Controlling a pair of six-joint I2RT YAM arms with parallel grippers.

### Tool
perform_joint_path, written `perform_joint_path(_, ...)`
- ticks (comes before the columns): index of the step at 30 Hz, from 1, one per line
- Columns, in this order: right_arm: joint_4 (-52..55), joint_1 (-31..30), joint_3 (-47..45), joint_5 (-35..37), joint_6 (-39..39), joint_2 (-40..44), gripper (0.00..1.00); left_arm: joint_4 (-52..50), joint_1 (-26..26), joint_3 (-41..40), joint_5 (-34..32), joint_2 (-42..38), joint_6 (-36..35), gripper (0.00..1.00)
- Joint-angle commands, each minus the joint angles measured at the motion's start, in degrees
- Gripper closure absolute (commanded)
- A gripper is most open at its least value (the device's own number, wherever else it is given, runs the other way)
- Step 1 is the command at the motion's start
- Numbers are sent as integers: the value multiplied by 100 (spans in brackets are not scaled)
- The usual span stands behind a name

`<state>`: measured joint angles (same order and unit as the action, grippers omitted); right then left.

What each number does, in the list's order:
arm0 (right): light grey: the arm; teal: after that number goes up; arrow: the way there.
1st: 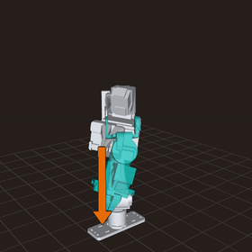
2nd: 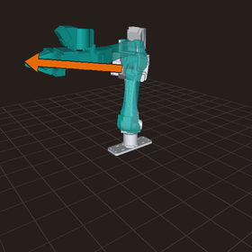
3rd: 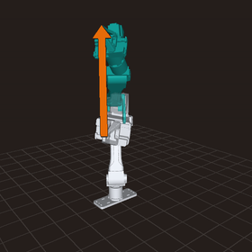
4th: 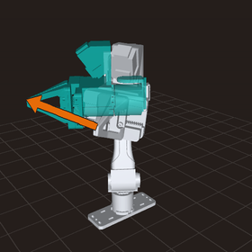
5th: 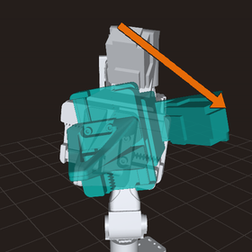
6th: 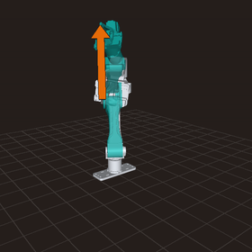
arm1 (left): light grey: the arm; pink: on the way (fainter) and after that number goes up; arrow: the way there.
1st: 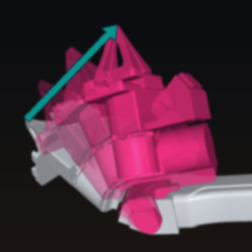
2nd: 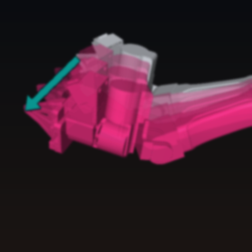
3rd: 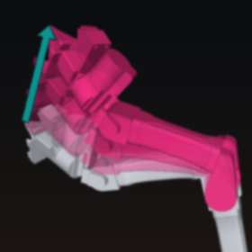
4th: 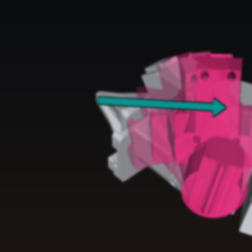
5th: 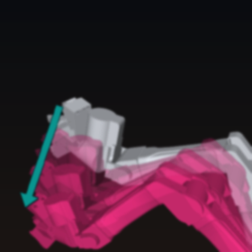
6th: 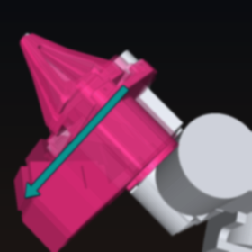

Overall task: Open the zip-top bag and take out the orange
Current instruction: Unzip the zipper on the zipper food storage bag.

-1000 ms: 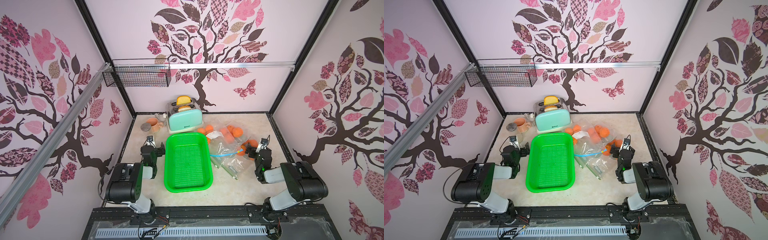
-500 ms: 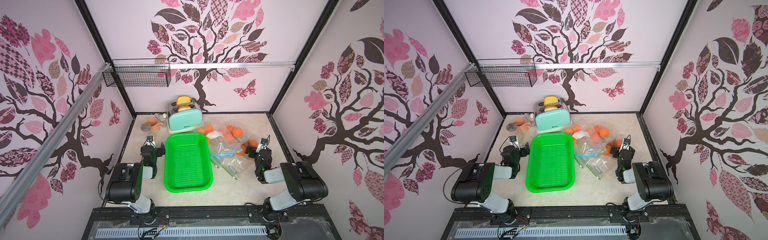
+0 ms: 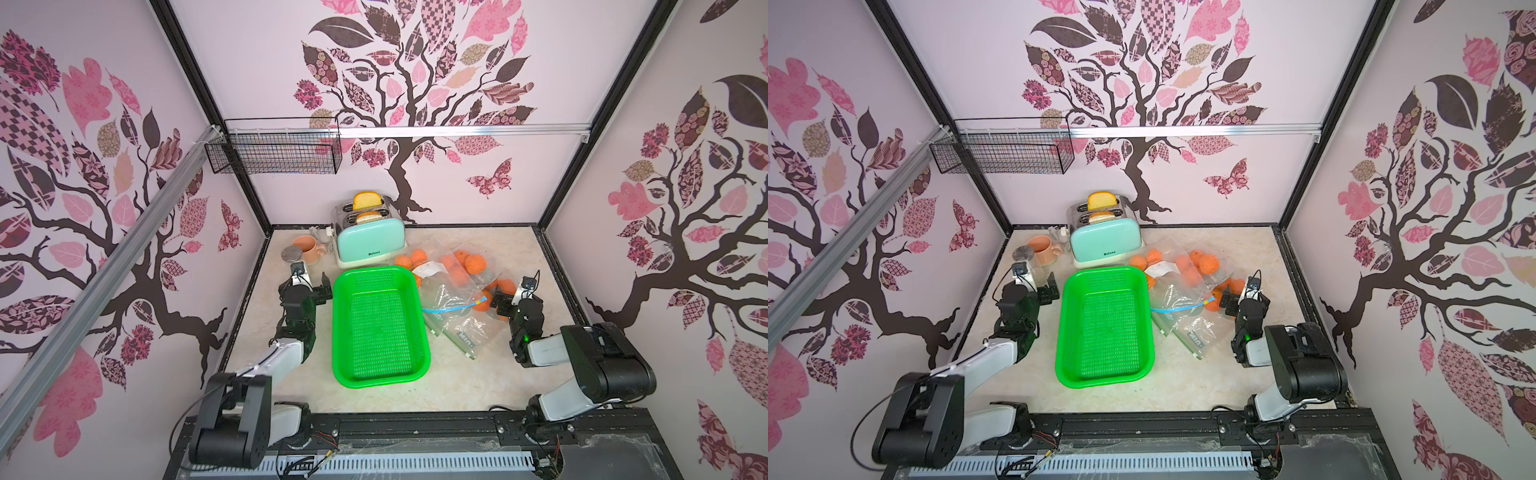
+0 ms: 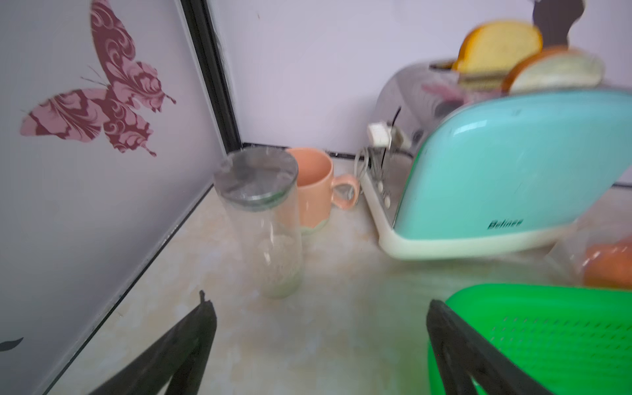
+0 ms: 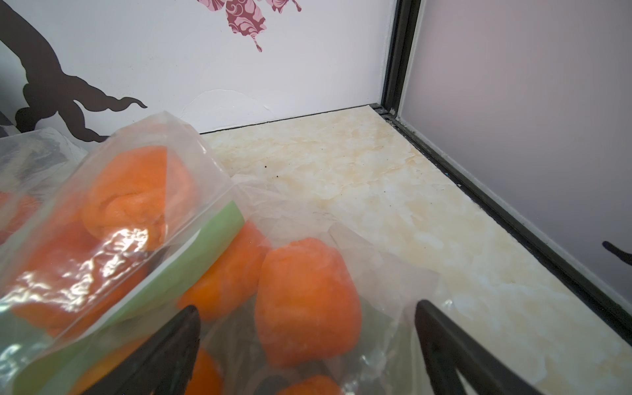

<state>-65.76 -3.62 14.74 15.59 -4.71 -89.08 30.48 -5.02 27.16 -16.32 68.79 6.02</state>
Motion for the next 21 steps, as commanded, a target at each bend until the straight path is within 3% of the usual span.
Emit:
perform_joint_path(1, -35, 10, 95, 49, 1, 70, 1, -1200, 5, 286, -594, -302, 1081, 2)
perform_joint_path(4, 1, -81, 26, 256, 108, 521, 1, -2557, 31, 579, -1693, -483, 2609, 2)
perform_joint_path(6, 1002, -137, 241, 777, -59, 1170, 1, -2711, 83, 615, -1046, -655, 2534, 2)
perform_joint_path(8, 2421, -150, 618, 1505, -1055, 1941, 1, -2776, -157, 696, -616, -855, 2437, 6)
perform_joint_path(9, 3039, -152, 802, 1528, -1430, 2263, 1, -2955, -253, 812, -458, -925, 2467, 7)
perform_joint_path(11, 4268, -157, 1181, 1021, -1864, 2919, 1, -3522, -437, 1179, 106, -1028, 2530, 11)
perform_joint_path(14, 5152, -166, 1461, 259, -2179, 3610, 7, -4396, -1088, 1828, 202, -1064, 2481, 12)
perform_joint_path(21, 6879, -207, 1910, -1661, -2946, 4438, 20, -6322, -2516, 3087, 1245, -1041, 2351, 14)
